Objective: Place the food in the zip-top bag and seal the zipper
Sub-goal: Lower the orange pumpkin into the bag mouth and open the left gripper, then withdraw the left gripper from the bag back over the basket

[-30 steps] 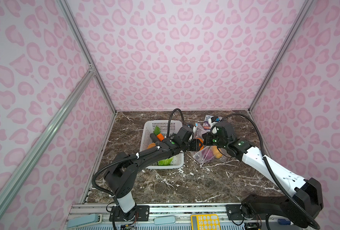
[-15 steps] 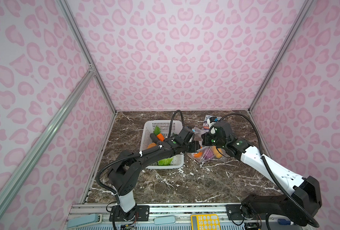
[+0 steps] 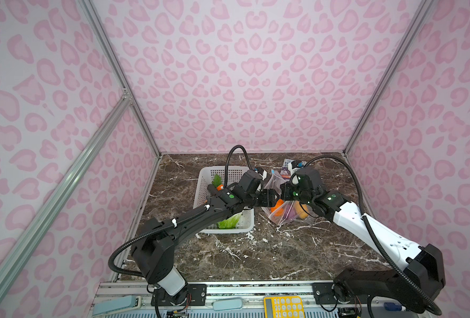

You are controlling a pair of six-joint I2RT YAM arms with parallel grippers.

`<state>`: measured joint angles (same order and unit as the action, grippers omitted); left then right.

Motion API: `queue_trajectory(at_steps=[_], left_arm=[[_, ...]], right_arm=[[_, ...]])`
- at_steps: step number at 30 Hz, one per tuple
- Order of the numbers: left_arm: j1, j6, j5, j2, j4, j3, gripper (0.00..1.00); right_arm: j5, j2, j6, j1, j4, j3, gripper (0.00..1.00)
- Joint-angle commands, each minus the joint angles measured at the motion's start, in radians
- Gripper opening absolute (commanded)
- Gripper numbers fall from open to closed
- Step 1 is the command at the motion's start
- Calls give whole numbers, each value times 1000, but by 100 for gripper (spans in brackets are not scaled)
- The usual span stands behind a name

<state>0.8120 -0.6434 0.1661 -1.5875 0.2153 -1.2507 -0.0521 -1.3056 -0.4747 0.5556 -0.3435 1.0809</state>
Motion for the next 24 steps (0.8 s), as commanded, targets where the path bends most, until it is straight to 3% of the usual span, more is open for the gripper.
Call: queue_trajectory(at_steps=[1, 8, 13, 24], left_arm=[[-12, -10, 15, 51, -18, 29, 76], [-96, -19, -38, 131, -35, 95, 77], [-206, 12, -96, 144, -19, 113, 78], [-410, 22, -187, -22, 12, 79, 79]], right_arm=[[26, 2, 2, -8, -1, -1, 0], [18, 8, -10, -16, 18, 4, 0], [12, 11, -13, -17, 21, 5, 0], [9, 0, -11, -20, 22, -6, 0]])
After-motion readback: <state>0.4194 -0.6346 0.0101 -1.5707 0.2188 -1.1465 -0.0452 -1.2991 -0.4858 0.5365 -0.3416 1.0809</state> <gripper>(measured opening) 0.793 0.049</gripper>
